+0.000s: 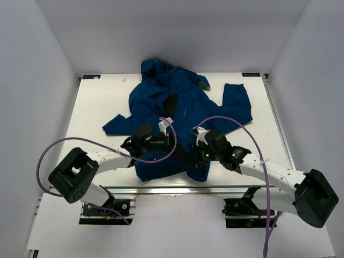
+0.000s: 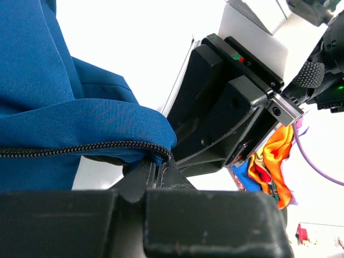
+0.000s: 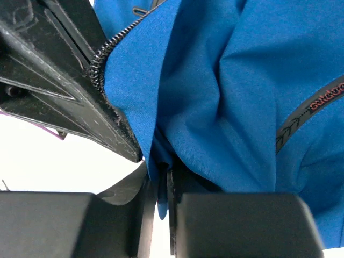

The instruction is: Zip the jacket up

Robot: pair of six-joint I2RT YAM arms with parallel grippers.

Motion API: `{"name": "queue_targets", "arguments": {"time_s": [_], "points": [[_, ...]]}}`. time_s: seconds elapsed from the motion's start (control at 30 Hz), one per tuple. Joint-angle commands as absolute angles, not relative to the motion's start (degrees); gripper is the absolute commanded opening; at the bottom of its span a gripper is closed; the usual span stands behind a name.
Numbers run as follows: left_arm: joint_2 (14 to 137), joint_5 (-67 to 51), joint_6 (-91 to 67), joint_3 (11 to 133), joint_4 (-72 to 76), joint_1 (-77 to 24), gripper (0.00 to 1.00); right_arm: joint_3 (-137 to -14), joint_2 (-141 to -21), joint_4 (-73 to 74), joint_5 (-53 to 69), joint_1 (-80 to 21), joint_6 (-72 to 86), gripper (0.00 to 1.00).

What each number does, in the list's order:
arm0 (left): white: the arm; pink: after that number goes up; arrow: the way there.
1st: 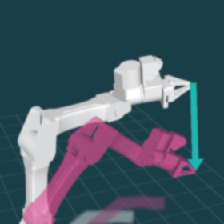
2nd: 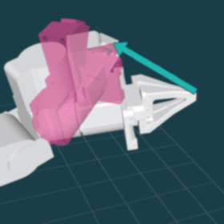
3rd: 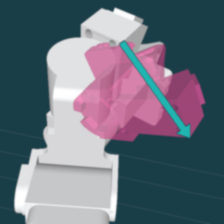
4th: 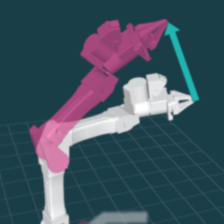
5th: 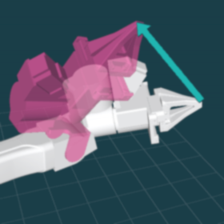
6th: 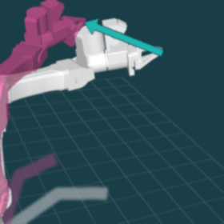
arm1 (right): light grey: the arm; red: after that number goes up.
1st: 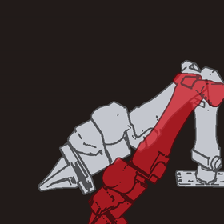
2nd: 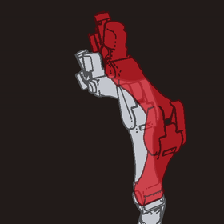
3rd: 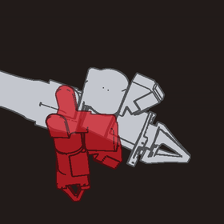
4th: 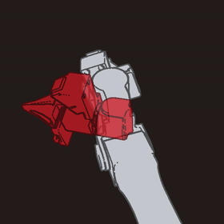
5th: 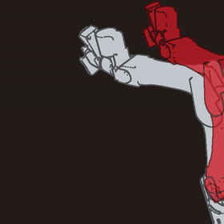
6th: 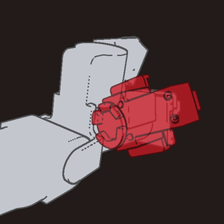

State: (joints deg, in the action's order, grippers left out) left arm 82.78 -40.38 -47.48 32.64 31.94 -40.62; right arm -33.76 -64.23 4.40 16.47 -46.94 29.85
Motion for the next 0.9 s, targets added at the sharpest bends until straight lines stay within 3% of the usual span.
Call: {"name": "queue_targets", "arguments": {"time_s": [0.0, 0.07, 0.2, 0.37, 0.53, 0.67, 0.87], "points": [[79.63, -42.36, -47.90, 32.26, 34.28, -40.96, 0.00, -33.75, -63.28, 0.62, 18.37, -46.93, 27.95, 0.13], [79.72, -42.10, -47.73, 32.26, 34.10, -40.96, 0.00, -34.01, -62.49, 0.88, 18.98, -46.93, 27.42, 0.16], [80.07, -42.01, -47.64, 32.34, 33.92, -40.87, 0.00, -34.19, -61.35, 2.72, 18.98, -46.93, 27.33, 0.30], [79.63, -42.01, -47.37, 32.34, 33.58, -40.96, 0.00, -33.84, -60.03, 2.99, 18.55, -46.93, 27.95, 0.32], [79.63, -42.01, -47.11, 32.34, 33.13, -40.87, 0.00, -33.40, -59.59, 2.11, 18.45, -46.93, 28.48, 0.25], [79.54, -41.84, -47.11, 32.17, 33.13, -40.96, 0.00, -33.22, -59.50, 1.32, 18.28, -46.93, 28.56, 0.00], [79.63, -40.87, -45.01, 34.53, 28.41, -40.87, 0.01, -33.22, -55.82, 5.24, 11.10, -46.67, 30.14, 0.00]]}}
